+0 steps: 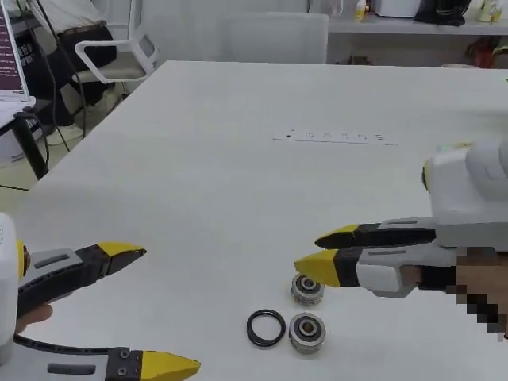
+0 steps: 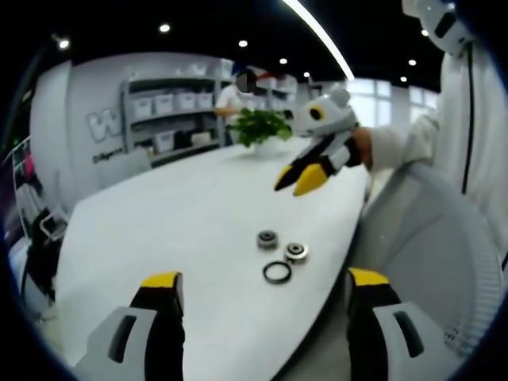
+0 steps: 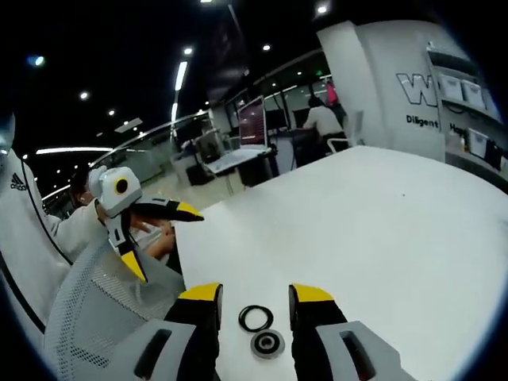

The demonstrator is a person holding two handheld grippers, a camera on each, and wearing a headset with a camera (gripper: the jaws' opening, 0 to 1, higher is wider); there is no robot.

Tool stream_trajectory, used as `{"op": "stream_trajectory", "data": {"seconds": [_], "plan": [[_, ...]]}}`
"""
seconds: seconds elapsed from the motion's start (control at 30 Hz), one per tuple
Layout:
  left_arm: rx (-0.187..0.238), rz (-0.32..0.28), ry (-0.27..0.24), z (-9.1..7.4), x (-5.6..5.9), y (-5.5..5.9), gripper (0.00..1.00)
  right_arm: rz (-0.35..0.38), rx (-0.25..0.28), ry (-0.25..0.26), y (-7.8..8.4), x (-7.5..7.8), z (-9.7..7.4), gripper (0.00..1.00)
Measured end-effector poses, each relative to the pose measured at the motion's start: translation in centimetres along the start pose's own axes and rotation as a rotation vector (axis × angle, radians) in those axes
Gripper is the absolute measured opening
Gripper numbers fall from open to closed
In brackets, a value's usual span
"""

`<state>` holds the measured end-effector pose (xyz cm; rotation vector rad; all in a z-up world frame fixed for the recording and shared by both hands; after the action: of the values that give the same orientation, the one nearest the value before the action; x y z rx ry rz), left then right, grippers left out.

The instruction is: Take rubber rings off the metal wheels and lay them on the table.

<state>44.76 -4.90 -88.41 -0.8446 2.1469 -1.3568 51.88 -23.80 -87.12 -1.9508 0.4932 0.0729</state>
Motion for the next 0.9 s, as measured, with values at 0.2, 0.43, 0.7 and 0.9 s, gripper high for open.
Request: {"op": "stream_trajectory", "data": {"seconds": [0.2,0.43,0.7,0.9], "plan": [[0.008,0.009,0.007,-0.2,-0.1,-0.6,0.90,-0.030,-0.015,0.019,0.6,-1.0,-2.7,0.51],[0.026,0.005,-0.005,-0.8,-0.5,-0.9,0.93,-0.037,-0.005,0.105,1.6,-0.9,-6.6,0.62],[0.024,-0.004,-0.039,-1.6,-1.0,-0.4,0.97,0.003,0.001,0.201,3.8,-0.2,-9.9,0.73],[0.000,-0.021,-0.061,-1.9,-1.3,0.4,1.00,0.040,-0.027,0.256,6.6,0.3,-11.1,0.80]]}}
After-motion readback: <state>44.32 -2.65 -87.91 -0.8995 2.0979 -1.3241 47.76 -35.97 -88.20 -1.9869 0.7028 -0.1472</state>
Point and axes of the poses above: the centre of the closed fingertips' face, and the gripper's own axes: z roughly forward along the fingers, x roughly to its right, y roughly out of its underside, the point moved 5 cm from there along -z, roughly backward along the fingers, and after that the axes turned 4 degrees about -y, right-handed, at the moved point
